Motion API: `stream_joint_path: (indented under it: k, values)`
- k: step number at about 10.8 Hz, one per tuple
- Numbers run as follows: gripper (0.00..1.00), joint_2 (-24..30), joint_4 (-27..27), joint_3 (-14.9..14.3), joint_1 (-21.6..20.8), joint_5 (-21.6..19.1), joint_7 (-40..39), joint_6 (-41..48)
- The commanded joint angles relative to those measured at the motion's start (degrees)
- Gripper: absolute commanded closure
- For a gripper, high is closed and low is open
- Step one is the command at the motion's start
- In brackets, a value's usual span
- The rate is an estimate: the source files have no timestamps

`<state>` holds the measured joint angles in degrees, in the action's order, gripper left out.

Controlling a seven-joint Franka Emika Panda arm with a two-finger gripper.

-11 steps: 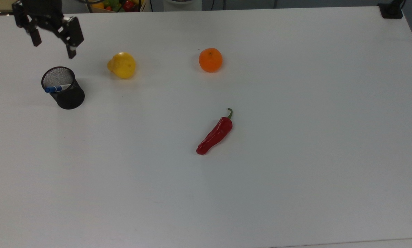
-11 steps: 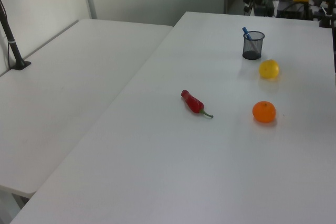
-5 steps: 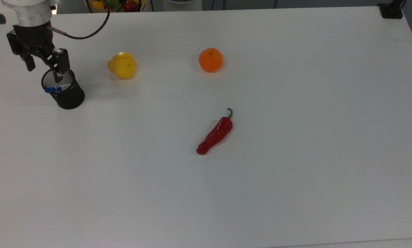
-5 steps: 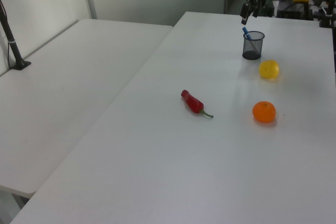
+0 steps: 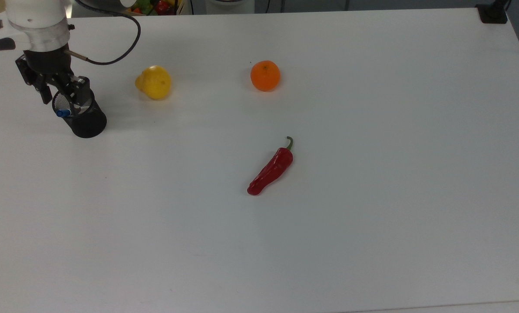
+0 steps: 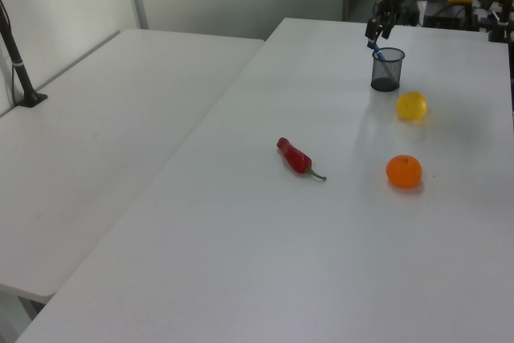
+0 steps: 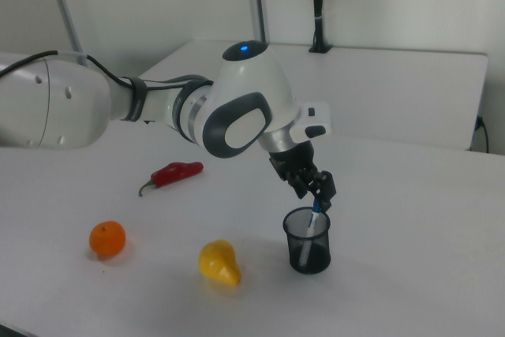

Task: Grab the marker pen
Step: 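Lower the gripper and close it on the white marker in the cup, then lift the marker straight up out of the pen cup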

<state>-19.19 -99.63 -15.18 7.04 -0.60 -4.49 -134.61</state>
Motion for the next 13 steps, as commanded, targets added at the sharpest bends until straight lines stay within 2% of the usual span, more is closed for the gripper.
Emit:
stream_joint_path:
  k: [1, 3, 5, 9, 11, 13]
  values:
    - [0.46, -1.1, 0.4, -0.2, 0.1, -1.5, -2.2, -1.3]
    - [0.66, -1.3, 0.4, -0.2, 0.1, -1.5, -2.2, -1.5]
    - [0.82, -1.3, 0.4, -0.1, 0.3, -1.5, -2.8, -3.2]
    - [0.93, -1.2, 0.5, -0.1, 0.4, -1.6, -3.4, -3.2]
    - [0.95, -0.8, 2.0, -0.1, 0.8, -1.9, -3.9, -3.0]
    - [0.95, 0.5, 4.5, -0.1, 1.2, -4.6, -4.5, -2.6]
